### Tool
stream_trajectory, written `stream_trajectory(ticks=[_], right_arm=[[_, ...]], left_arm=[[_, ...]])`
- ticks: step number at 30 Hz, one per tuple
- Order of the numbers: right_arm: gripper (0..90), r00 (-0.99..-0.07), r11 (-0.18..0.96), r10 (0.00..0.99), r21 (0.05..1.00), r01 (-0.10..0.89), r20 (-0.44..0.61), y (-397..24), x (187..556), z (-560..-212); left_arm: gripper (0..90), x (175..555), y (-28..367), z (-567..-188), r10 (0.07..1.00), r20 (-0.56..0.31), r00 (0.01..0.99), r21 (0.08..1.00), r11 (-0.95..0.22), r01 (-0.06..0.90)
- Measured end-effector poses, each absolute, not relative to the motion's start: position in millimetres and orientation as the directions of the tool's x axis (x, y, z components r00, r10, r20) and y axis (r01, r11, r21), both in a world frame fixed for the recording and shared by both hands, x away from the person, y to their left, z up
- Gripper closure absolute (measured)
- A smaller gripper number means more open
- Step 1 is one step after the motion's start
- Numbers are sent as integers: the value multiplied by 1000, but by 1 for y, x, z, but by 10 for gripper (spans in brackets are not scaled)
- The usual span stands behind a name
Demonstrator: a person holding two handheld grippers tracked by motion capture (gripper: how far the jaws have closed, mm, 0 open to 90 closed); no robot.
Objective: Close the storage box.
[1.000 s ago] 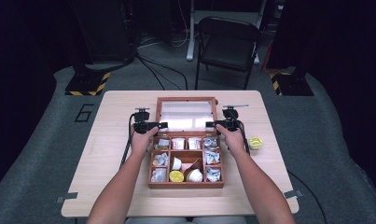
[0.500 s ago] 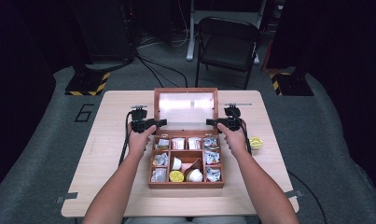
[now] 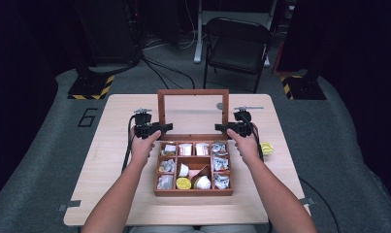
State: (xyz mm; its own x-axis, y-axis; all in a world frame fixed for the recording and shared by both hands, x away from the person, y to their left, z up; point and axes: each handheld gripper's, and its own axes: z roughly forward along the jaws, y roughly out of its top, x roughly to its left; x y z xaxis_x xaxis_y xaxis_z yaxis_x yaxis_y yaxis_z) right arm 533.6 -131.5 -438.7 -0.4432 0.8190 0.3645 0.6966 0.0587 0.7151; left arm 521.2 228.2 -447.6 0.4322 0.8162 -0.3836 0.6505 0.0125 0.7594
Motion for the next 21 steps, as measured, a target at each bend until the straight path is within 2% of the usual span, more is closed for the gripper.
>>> stream_trajectory(ticks=[8, 12, 15, 21], right_arm=[[343, -476, 86, 817, 747, 659, 326, -131, 518, -433], [346, -494, 99, 813, 763, 639, 308, -132, 511, -432], [376, -501, 97, 809, 769, 632, 309, -132, 505, -430], [369, -518, 100, 804, 791, 603, 293, -133, 497, -429]], left_arm=[[314, 507, 228, -440, 809, -354, 469, 780, -21, 625], [329, 499, 230, -440, 789, -392, 473, 798, 35, 602], [339, 495, 231, -438, 778, -367, 510, 818, 9, 574], [325, 486, 229, -435, 783, -329, 528, 837, -17, 547]])
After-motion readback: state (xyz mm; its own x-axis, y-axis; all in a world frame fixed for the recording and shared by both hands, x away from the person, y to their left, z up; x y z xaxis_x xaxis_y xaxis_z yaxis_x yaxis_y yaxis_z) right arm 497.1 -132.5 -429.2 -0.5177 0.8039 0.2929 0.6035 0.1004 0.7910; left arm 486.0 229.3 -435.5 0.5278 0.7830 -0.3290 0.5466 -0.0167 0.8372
